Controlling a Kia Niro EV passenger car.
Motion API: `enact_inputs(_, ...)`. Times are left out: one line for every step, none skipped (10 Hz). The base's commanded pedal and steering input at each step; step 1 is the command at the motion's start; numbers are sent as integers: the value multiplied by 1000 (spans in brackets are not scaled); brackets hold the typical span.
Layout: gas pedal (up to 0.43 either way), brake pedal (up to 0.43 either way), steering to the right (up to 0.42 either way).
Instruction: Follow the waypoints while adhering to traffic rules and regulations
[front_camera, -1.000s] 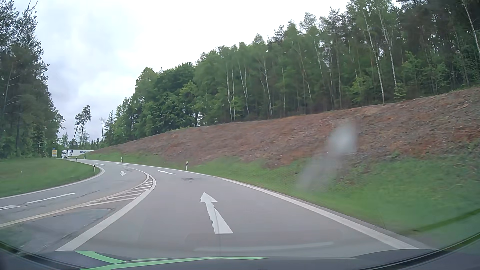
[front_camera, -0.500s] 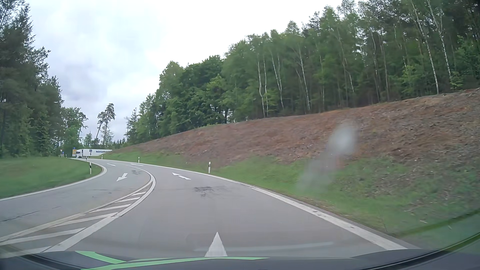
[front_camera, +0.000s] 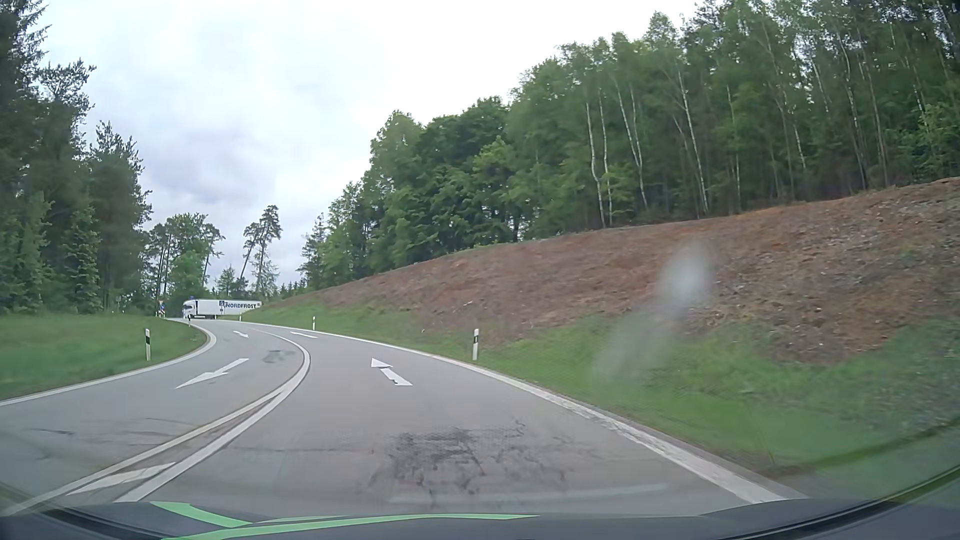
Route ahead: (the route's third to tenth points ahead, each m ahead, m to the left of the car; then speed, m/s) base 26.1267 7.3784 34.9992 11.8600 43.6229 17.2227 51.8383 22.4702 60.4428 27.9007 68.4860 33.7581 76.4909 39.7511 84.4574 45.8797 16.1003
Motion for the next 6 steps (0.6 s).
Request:
enact_inputs(228, 0, -70)
enact_inputs(220, 0, -70)
enact_inputs(220, 0, -70)
enact_inputs(220, 0, -70)
enact_inputs(220, 0, -70)
enact_inputs(220, 0, -70)
